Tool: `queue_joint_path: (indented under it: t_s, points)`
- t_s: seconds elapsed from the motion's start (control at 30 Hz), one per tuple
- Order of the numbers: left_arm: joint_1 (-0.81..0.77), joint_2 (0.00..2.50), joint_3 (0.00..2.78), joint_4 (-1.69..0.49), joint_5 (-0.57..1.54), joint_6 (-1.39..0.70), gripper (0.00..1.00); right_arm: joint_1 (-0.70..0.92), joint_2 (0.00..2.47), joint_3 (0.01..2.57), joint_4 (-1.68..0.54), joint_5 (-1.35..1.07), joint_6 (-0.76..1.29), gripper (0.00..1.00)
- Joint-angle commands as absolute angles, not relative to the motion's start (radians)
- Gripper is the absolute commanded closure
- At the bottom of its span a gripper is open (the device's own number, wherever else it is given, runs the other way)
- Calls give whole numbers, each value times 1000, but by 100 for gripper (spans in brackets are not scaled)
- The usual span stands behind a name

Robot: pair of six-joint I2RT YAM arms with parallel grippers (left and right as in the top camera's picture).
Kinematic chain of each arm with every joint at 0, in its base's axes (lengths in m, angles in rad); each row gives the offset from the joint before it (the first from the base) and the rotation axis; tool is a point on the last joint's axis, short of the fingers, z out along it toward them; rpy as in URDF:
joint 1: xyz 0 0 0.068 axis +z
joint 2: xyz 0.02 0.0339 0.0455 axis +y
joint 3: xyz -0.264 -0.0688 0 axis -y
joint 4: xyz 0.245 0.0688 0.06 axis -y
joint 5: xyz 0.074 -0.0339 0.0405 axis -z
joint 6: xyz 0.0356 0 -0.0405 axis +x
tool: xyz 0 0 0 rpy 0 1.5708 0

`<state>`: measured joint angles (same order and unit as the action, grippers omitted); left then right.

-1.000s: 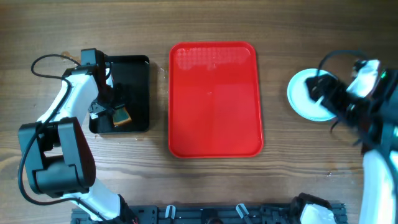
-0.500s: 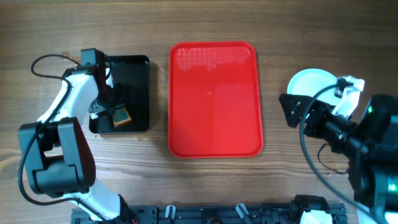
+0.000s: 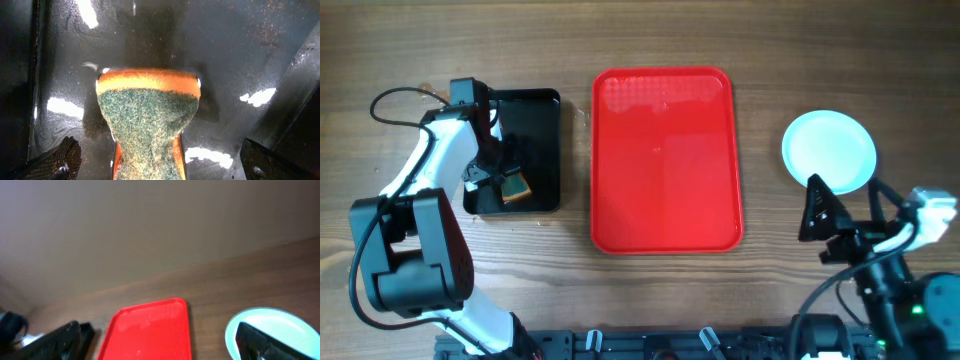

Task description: Clean dirty plates on tray and stack at the side

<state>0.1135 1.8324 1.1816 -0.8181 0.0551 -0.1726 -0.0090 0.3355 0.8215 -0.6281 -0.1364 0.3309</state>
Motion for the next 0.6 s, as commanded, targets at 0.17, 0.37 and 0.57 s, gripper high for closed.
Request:
queue_joint_path:
  t_s: [0.17, 0.37, 0.57]
  points:
    - [116, 1820, 1184, -818, 70, -161, 0, -3, 54, 414, -522, -47, 464, 0]
    - [116, 1820, 1184, -818, 70, -161, 0, -1, 3, 243, -367, 77, 571, 0]
    - [116, 1820, 1184, -818, 70, -161, 0, 27, 3, 99, -136, -142, 270, 0]
